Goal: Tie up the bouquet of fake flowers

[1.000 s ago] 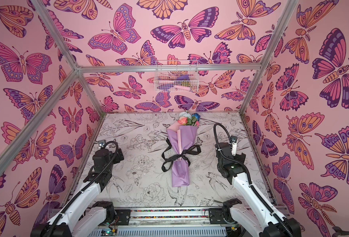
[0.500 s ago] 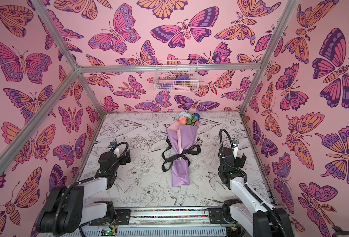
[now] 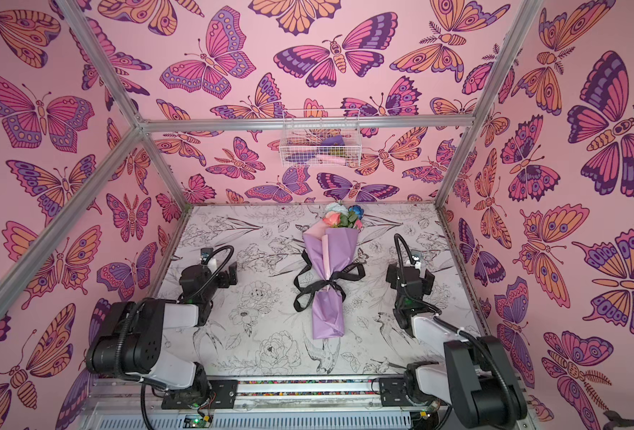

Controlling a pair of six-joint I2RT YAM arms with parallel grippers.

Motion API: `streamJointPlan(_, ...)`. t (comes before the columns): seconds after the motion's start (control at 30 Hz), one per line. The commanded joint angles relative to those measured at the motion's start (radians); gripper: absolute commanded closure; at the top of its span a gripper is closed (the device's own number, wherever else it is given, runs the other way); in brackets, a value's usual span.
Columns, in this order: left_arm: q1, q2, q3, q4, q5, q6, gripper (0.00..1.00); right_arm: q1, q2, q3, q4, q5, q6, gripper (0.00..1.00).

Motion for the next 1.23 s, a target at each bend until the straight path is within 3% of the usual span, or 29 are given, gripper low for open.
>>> streamJointPlan(0.0,0.003,0.011,-0.008,0.050,0.028,-0.005,0.01,-0.010,0.046,0.007,0.153,-0.078,-0.065,0.01)
streamJointPlan(0.13,0.001,0.009,-0.007,0.043,0.025,-0.004,0.01,-0.016,0.188,0.008,0.300,-0.101,-0.083,0.01)
streamJointPlan(0.3,0.001,0.006,-0.006,0.037,0.026,-0.002,0.01,-0.047,0.263,0.032,0.322,-0.200,-0.086,0.01)
streamJointPlan(0.37,-0.002,0.007,-0.006,0.037,0.027,0.002,0.01,-0.079,0.254,0.049,0.268,-0.342,-0.102,0.01)
streamJointPlan(0.43,-0.003,0.008,-0.004,0.036,0.027,0.003,0.01,-0.111,0.242,0.071,0.210,-0.410,-0.086,0.01)
streamJointPlan(1.2,-0.003,0.006,-0.004,0.032,0.019,0.000,0.01,-0.117,0.240,0.075,0.203,-0.410,-0.080,0.01)
